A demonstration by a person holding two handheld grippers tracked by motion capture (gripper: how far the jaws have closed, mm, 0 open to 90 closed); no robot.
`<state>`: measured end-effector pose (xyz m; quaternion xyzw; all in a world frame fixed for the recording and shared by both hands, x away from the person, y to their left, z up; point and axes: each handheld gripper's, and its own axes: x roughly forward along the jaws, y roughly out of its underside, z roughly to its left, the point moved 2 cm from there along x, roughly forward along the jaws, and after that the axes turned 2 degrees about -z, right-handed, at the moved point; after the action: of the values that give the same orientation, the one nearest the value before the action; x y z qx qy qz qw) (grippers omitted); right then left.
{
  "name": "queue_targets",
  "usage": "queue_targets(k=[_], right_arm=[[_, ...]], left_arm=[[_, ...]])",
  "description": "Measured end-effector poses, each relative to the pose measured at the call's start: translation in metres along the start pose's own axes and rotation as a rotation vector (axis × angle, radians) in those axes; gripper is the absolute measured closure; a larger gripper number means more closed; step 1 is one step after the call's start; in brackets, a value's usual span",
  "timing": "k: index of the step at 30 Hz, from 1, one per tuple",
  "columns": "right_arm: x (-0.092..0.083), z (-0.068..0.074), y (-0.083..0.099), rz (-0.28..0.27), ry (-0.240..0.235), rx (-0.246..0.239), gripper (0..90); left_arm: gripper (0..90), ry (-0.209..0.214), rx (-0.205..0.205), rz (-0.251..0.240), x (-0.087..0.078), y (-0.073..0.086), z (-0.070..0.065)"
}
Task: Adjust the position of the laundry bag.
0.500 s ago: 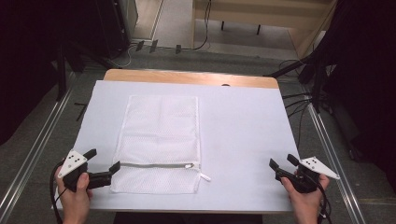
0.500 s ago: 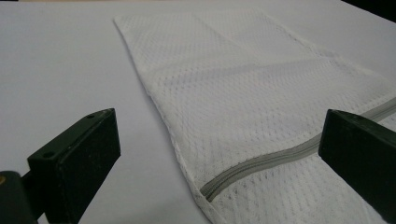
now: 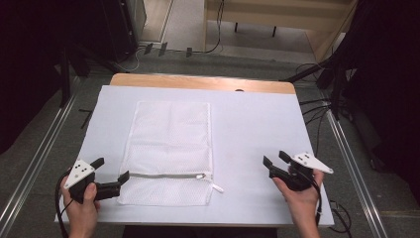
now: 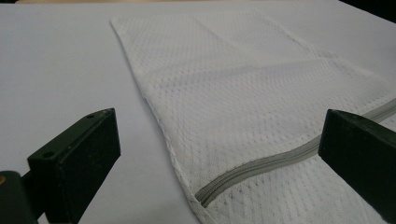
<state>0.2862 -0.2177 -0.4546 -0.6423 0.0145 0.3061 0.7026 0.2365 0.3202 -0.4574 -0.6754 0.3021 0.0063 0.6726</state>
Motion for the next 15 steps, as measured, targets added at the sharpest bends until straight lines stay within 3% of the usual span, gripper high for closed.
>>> queue_targets(k=[2, 4, 8, 11, 15], right_arm=[[0.015, 0.016, -0.008, 0.003, 0.022, -0.005, 41.8], [0.026, 0.029, -0.013, 0.014, 0.015, -0.027, 43.7], [0.053, 0.062, -0.022, 0.034, -0.044, -0.085, 46.2], [0.068, 0.077, -0.025, 0.061, -0.066, -0.091, 49.0], [0.09, 0.093, -0.025, 0.104, -0.082, -0.064, 52.5]], left_arm=[[0.0, 0.0, -0.002, -0.002, 0.0, 0.0, 0.0], [0.0, -0.001, -0.003, -0.001, 0.0, 0.0, 0.0], [0.0, 0.006, -0.001, 0.003, 0.001, 0.0, 0.0], [0.0, 0.007, -0.003, 0.0, 0.001, 0.0, -0.001], [0.0, 0.01, 0.001, 0.001, 0.002, -0.001, -0.002]])
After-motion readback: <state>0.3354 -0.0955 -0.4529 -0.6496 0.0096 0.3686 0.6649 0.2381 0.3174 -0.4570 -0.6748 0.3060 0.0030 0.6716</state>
